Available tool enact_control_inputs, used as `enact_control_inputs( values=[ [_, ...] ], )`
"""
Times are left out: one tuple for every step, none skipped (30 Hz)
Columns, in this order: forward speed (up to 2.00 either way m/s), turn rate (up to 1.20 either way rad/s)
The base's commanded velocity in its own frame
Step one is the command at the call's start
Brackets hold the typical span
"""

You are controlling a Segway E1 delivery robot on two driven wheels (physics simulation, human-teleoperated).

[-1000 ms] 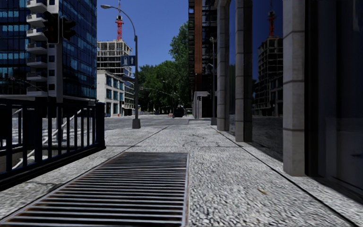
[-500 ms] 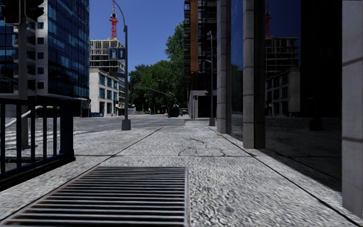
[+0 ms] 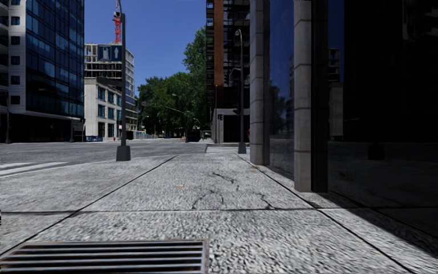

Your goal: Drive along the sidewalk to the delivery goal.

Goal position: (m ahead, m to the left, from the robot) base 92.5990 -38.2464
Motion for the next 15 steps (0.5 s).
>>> enact_control_inputs(
  values=[
    [2.0,0.0],
    [2.0,0.0],
    [2.0,0.0],
    [2.0,0.0],
    [2.0,0.0],
    [2.0,0.0],
    [2.0,0.0],
    [2.0,0.0],
    [2.0,0.0],
    [2.0,0.0],
    [2.0,0.0],
    [2.0,0.0],
    [2.0,0.0],
    [2.0,0.0],
    [2.0,0.0]
  ],
)
